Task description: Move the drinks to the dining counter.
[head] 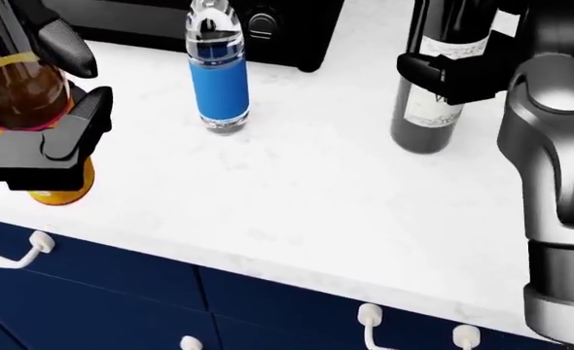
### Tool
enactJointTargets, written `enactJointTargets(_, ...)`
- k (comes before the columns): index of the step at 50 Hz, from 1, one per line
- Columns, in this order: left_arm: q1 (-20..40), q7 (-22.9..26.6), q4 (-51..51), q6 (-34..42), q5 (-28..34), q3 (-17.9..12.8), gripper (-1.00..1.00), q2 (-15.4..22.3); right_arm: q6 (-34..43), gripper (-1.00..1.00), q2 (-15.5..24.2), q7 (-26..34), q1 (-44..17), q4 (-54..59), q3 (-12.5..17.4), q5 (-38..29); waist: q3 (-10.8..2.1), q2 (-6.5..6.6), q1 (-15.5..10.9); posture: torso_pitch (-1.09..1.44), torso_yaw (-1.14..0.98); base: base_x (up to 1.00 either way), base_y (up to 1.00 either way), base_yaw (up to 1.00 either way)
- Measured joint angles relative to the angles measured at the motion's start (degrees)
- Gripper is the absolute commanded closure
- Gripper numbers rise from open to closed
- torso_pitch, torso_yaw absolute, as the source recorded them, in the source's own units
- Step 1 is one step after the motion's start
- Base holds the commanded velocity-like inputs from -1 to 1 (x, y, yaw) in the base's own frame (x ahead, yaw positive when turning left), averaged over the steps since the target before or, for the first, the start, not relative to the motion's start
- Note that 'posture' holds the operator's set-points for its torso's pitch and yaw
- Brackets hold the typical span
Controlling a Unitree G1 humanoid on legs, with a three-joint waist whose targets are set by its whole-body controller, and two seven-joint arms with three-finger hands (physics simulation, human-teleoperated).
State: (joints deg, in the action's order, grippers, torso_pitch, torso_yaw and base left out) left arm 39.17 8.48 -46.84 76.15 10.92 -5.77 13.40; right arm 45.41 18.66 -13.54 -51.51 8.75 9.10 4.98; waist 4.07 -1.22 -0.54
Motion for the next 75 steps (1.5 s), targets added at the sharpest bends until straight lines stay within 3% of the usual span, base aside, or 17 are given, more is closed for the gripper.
enactJointTargets(7, 0.6, 0.2, 0.3, 0.6, -0.5, -0.1, 1.00, 0.4, 6.4, 1.00, -0.4, 2.2, 1.0, -11.3, -0.4, -0.7, -1.79, 0.94, 0.0, 0.00, 0.00, -0.21, 0.04, 0.00)
enactJointTargets(13, 0.9, 0.4, -0.2, 0.3, -1.2, 0.2, 1.00, 0.4, 8.6, 1.00, -0.3, 3.0, 0.4, -16.4, 0.7, -1.4, -1.91, 0.97, 0.0, 0.00, 0.00, -0.42, 0.17, 0.00)
enactJointTargets(17, 1.4, 0.3, 0.3, 0.8, -1.4, -0.2, 1.00, 0.8, 9.4, 1.00, -0.7, 3.0, 0.6, -17.2, 0.8, -1.7, -1.57, 3.26, -0.6, 0.00, 0.00, -0.43, 0.17, 0.00)
enactJointTargets(19, 1.0, 0.0, 0.9, 1.4, -1.1, -0.8, 1.00, 1.0, 10.2, 1.00, -1.3, 3.3, 1.1, -16.8, 0.1, -1.3, -1.06, 2.77, -1.3, 0.00, 0.00, -0.42, 0.16, 0.00)
enactJointTargets(20, 0.9, -0.2, 1.4, 1.8, -0.8, -1.1, 1.00, 1.1, 10.8, 1.00, -1.5, 3.5, 1.1, -16.4, -0.5, -1.0, -0.93, 3.51, -1.5, 0.00, 0.00, -0.42, 0.17, 0.00)
enactJointTargets(23, 1.4, -0.7, 1.5, 2.5, -0.4, -1.5, 1.00, 1.3, 12.0, 1.00, -1.9, 4.4, 1.4, -16.2, -1.6, 0.1, -1.93, 4.71, -1.4, 0.00, 0.00, -0.45, 0.17, 0.00)
enactJointTargets(31, 1.2, -0.9, 0.1, 0.9, -1.2, -0.7, 1.00, 0.8, 10.6, 1.00, -1.1, 3.8, 0.8, -19.2, -0.1, -0.5, -2.18, 1.85, 0.4, 0.00, 0.00, -0.53, 0.18, 0.00)
enactJointTargets(35, 1.4, -0.9, 0.2, 1.7, -1.3, -0.7, 1.00, 1.0, 10.3, 1.00, -1.3, 3.8, 0.6, -19.2, -0.5, -1.0, -1.71, -0.52, 1.1, 0.00, 0.00, -0.54, 0.18, 0.00)
enactJointTargets(40, 0.3, -0.5, 0.8, 2.0, -2.2, 0.5, 1.00, 0.3, 11.7, 1.00, -1.6, 4.0, 2.4, -17.0, -0.1, -1.6, -3.54, -2.84, 1.4, 0.00, 0.00, -0.48, 0.18, 0.00)
enactJointTargets(45, 0.7, -0.2, 0.3, 1.0, -2.8, 0.5, 1.00, 0.3, 11.6, 1.00, -1.6, 3.6, 3.5, -18.7, 2.0, -1.9, 0.04, 2.31, 1.3, 0.00, 0.00, -0.04, 0.00, 0.92)
enactJointTargets(52, 0.9, -0.8, -0.1, -0.8, -2.4, -1.0, 1.00, 0.8, 9.7, 1.00, -2.3, 4.2, 2.1, -18.8, 0.1, -1.1, -1.30, 5.97, 0.3, 0.00, 0.00, 0.00, 0.00, 1.00)
enactJointTargets(55, -0.5, -1.4, 0.4, -0.5, -1.7, -2.3, 1.00, 1.2, 8.7, 1.00, -3.7, 5.4, 2.5, -20.0, -2.0, 0.1, -1.61, 4.51, -1.5, 0.00, 0.00, 0.00, 0.00, 1.00)
enactJointTargets(58, -0.3, -1.9, 1.2, 0.5, -1.2, -2.4, 1.00, 1.2, 9.6, 1.00, -4.1, 6.9, 2.4, -19.7, -3.6, 1.3, -1.45, 1.80, -2.2, 0.00, 0.00, 0.00, 0.00, 1.00)
enactJointTargets(63, -0.2, -1.8, 0.9, 0.4, -1.6, -1.8, 1.00, 1.2, 10.2, 1.00, -4.4, 7.5, 2.0, -20.1, -3.3, 1.3, 0.08, -1.43, -2.0, 0.00, 0.00, 0.00, 0.00, 1.00)
enactJointTargets(67, 0.6, -1.7, 1.0, 0.1, -1.7, -1.4, 1.00, 1.1, 9.6, 1.00, -4.4, 7.1, 1.5, -20.2, -2.0, 1.3, -0.79, -4.06, -1.1, 0.00, 0.00, 0.00, 0.00, 1.00)
enactJointTargets(71, 0.4, -0.8, 0.3, 1.0, -2.8, 0.2, 1.00, 0.8, 9.4, 1.00, -3.7, 6.1, 2.7, -20.6, -0.2, 0.9, -0.92, -2.66, -0.6, 0.00, 0.00, 0.00, 0.00, 1.00)
enactJointTargets(75, 1.4, -0.6, 0.2, 0.9, -3.0, 0.1, 1.00, 1.0, 9.6, 1.00, -3.4, 5.6, 2.3, -20.1, -0.2, 0.6, -0.61, 0.98, 0.0, 0.00, 0.00, 0.00, 0.00, 1.00)
